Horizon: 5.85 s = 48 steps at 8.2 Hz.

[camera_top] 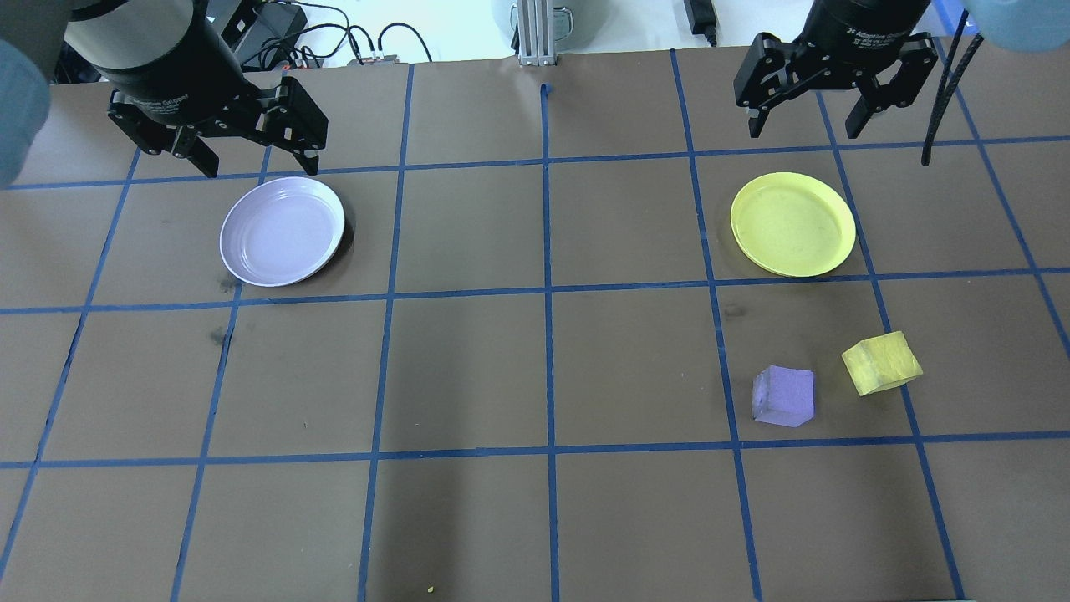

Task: Sort blocks by color into plates

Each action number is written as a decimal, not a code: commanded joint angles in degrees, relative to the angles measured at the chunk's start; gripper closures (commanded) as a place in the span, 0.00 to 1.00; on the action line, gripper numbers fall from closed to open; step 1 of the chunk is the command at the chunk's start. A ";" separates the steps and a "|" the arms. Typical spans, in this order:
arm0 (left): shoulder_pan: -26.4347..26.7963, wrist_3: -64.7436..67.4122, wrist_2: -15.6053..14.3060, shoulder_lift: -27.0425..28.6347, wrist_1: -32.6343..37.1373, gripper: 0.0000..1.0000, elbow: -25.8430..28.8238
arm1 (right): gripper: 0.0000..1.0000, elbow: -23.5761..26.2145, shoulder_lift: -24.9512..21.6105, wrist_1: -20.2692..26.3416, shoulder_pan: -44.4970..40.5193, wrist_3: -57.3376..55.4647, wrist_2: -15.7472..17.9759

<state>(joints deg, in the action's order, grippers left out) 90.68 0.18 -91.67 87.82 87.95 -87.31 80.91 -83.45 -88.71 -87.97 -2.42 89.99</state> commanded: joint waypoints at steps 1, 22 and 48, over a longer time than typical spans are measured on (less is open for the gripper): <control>0.02 0.00 -0.08 -0.28 -0.06 0.00 0.04 | 0.00 0.04 0.48 -1.72 0.52 0.40 0.89; 0.02 0.09 -0.17 -3.44 0.03 0.00 -3.74 | 0.69 39.96 4.26 -34.89 20.30 39.42 10.13; -0.07 0.26 -0.61 -6.70 5.39 0.00 -3.57 | 0.10 40.37 1.53 -15.53 9.22 -5.66 0.89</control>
<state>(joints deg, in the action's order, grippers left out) 90.61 0.67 -92.20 81.57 93.33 -90.54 119.83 -82.69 -104.84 -78.72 -7.84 90.70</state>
